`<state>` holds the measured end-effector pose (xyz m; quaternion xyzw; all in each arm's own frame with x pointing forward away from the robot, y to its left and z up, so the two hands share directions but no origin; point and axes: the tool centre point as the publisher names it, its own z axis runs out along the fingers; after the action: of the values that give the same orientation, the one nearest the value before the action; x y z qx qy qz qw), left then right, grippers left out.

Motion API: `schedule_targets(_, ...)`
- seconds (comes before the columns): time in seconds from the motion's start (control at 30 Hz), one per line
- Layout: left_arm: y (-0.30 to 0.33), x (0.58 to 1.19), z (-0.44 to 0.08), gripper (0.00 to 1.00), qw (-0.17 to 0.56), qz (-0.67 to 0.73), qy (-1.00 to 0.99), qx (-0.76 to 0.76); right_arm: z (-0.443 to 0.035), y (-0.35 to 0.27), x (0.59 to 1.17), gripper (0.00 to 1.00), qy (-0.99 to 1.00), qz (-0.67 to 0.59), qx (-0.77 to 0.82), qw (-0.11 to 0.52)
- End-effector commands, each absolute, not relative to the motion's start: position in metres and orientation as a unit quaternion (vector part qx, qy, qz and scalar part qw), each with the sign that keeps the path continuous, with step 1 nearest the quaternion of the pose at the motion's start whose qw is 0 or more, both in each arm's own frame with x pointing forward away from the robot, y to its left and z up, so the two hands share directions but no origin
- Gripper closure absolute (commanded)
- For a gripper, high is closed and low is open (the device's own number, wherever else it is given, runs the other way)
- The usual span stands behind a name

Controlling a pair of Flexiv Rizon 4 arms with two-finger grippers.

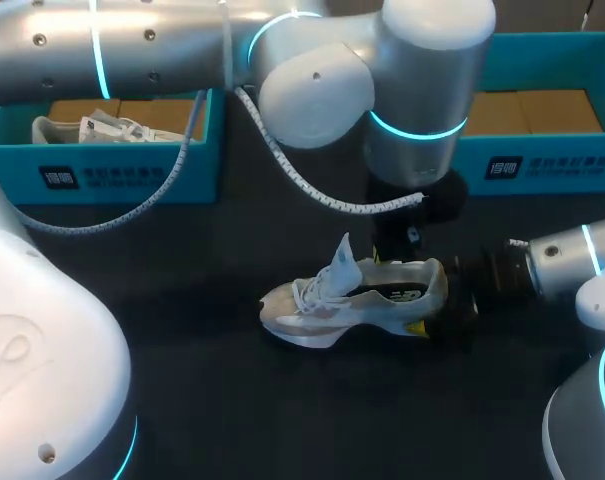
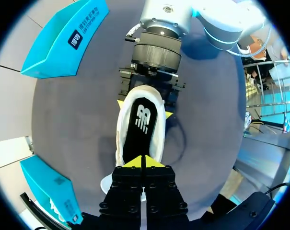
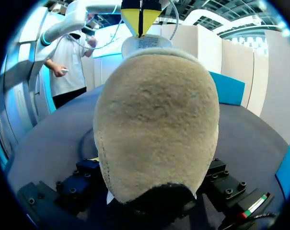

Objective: Take the shoe out of the shoebox, open the shoe tongue, remove and reinsert the insole, then place the shoe into the shoebox

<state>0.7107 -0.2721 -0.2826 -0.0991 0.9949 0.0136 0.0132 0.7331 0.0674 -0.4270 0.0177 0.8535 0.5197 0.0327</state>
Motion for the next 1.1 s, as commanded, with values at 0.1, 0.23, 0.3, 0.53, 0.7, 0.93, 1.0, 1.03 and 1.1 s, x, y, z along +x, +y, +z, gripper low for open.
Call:
schedule_targets(0.1,-0.27,0.71,-0.282,1.0,0.014,0.012,0.995,-0.099,-0.427,0.068,0.733,1.0,0.854,0.518,0.018,0.033)
schedule_targets(0.23,-0.27,0.71,-0.282,1.0,0.014,0.012,0.995,-0.099,-0.427,0.068,0.733,1.0,0.854,0.518,0.018,0.033)
schedule_targets(0.3,-0.27,0.71,-0.282,1.0,0.014,0.012,0.995,-0.099,-0.427,0.068,0.733,1.0,0.854,0.518,0.018,0.033)
schedule_targets(0.53,-0.277,0.708,-0.295,1.0,0.001,0.014,0.997,-0.072,-0.427,0.068,0.733,1.0,0.854,0.518,0.018,0.033)
schedule_targets(0.7,-0.282,0.712,-0.312,1.0,-0.01,0.013,0.999,-0.047,-0.427,0.068,0.733,1.0,0.854,0.518,0.018,0.033)
schedule_targets(0.93,-0.285,0.717,-0.333,1.0,-0.013,0.013,1.0,-0.021,-0.427,0.068,0.733,1.0,0.854,0.518,0.018,0.033)
schedule_targets(1.0,-0.286,0.718,-0.34,1.0,-0.027,0.006,1.0,-0.013,-0.427,0.068,0.733,1.0,0.854,0.518,0.018,0.033)
schedule_targets(1.03,-0.286,0.718,-0.342,1.0,-0.031,0.006,0.999,-0.012,-0.427,0.068,0.733,1.0,0.854,0.518,0.018,0.033)
schedule_targets(1.1,-0.287,0.718,-0.347,1.0,-0.04,0.003,0.999,-0.009,-0.427,0.068,0.733,1.0,0.854,0.518,0.018,0.033)
